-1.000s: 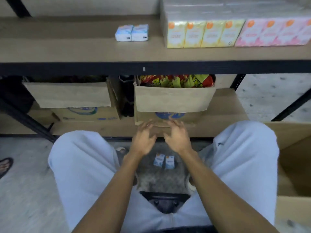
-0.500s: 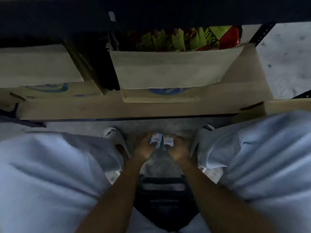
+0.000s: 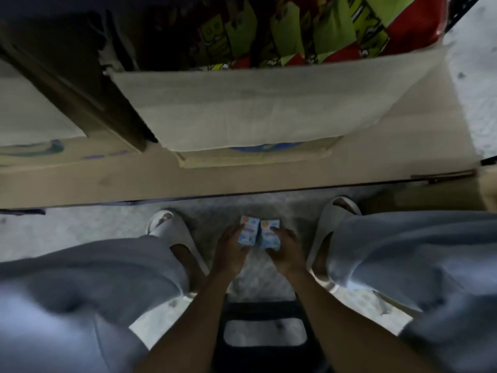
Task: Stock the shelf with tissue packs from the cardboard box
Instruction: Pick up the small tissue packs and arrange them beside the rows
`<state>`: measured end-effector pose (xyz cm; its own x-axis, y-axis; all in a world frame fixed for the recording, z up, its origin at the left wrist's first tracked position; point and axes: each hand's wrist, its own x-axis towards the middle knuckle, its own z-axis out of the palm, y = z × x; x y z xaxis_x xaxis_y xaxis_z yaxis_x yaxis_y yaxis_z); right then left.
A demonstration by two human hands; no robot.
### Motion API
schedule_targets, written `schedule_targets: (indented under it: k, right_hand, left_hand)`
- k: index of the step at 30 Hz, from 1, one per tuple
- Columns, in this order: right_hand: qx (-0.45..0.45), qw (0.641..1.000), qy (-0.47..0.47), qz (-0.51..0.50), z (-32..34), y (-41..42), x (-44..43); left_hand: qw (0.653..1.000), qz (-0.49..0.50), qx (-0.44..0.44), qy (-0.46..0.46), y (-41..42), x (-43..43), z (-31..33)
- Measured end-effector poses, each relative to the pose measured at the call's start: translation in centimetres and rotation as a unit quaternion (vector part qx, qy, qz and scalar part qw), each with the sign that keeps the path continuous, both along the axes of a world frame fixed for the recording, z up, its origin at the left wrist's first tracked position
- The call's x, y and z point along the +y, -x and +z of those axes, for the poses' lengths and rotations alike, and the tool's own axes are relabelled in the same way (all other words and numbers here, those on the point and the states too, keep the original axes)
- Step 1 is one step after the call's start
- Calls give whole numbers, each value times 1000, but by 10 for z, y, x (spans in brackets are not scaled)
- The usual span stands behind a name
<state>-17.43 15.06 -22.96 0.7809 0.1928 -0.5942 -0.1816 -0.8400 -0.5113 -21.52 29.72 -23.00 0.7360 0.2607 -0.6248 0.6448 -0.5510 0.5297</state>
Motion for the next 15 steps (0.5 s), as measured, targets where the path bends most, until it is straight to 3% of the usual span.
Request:
schedule_targets:
  k: [4, 10, 15]
  right_hand:
    - [19, 1000, -18, 1, -12, 1, 0]
    - [16, 1000, -14, 3, -22, -1, -4]
    - [33, 999, -37, -11, -29, -7, -4]
  left_hand:
    - [998, -18, -14, 53, 2, -5, -15]
    - [999, -28, -23, 21, 3, -3, -34]
    - [997, 41, -4, 70, 5, -5, -45]
